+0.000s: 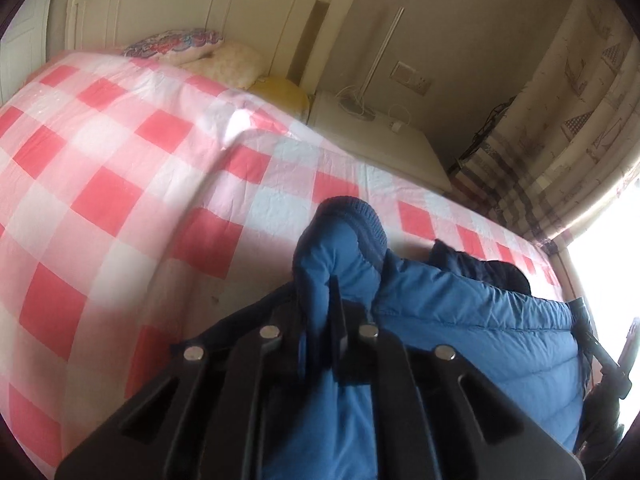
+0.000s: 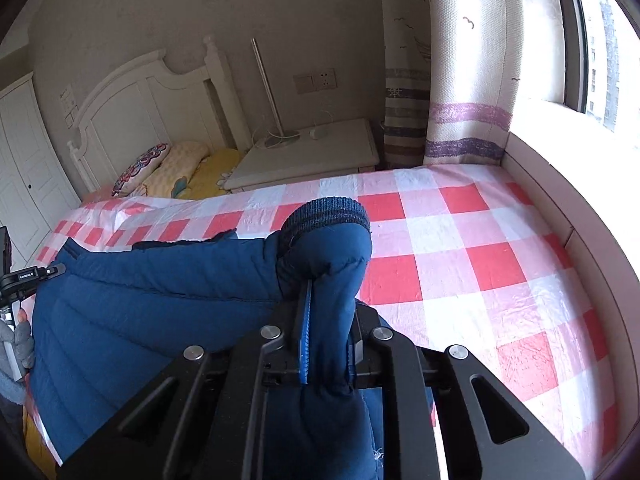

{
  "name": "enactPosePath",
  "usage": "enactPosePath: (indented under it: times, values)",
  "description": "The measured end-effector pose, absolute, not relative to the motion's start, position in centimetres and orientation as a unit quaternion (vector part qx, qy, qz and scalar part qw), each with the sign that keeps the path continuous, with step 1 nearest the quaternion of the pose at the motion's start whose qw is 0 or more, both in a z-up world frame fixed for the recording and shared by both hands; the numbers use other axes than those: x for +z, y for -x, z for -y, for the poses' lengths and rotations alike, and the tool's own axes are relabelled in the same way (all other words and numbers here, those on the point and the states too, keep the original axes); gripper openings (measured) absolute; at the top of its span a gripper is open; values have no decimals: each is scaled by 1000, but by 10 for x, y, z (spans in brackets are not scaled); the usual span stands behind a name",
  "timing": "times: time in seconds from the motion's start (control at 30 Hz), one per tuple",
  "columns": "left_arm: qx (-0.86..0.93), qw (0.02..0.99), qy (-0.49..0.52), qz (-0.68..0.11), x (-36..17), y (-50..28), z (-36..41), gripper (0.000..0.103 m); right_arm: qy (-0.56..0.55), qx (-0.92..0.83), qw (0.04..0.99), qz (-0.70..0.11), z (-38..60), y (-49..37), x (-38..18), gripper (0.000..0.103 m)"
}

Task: Fold large clothes

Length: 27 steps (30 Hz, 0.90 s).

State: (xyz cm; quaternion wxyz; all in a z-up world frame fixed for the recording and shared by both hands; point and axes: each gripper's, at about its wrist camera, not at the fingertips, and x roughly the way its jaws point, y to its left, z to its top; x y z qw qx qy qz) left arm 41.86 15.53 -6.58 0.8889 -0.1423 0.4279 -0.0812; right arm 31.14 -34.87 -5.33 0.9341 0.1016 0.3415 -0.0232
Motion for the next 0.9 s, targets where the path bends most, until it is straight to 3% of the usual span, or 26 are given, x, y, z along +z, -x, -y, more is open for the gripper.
enactPosePath:
  times: [0.07, 0.17, 0.23, 0.3, 0.4, 0.53, 0.67, 0.9]
  values:
    - [-67, 883, 143, -443, -84, -425, -154, 15, -119, -30, 916, -382, 353, -327, -83, 17]
    - [-56, 883, 138, -445, -84, -426, -156, 24, -123, -36, 914, -385, 355, -329, -86, 17]
    - [-28, 889, 120, -441, -79, -422, -155, 40, -115, -41, 912, -391, 353, -329, -85, 19]
    - [5, 912, 88, -400, -59, -406, -150, 70, -106, -53, 909, -399, 350, -324, -78, 21]
    - [29, 952, 35, -304, -16, -368, -126, 90, -80, -63, 923, -370, 333, -307, -52, 22]
    - [-32, 953, -53, -296, 13, -350, -48, 98, -11, -29, 936, -351, 275, -306, -23, 31]
    - [-65, 936, -99, -333, -3, -363, 9, 98, 57, -46, 939, -335, 235, -322, -14, 53]
    - [-61, 932, -61, -353, -30, -377, -25, 98, 14, -209, 917, -340, 341, -307, -30, 53]
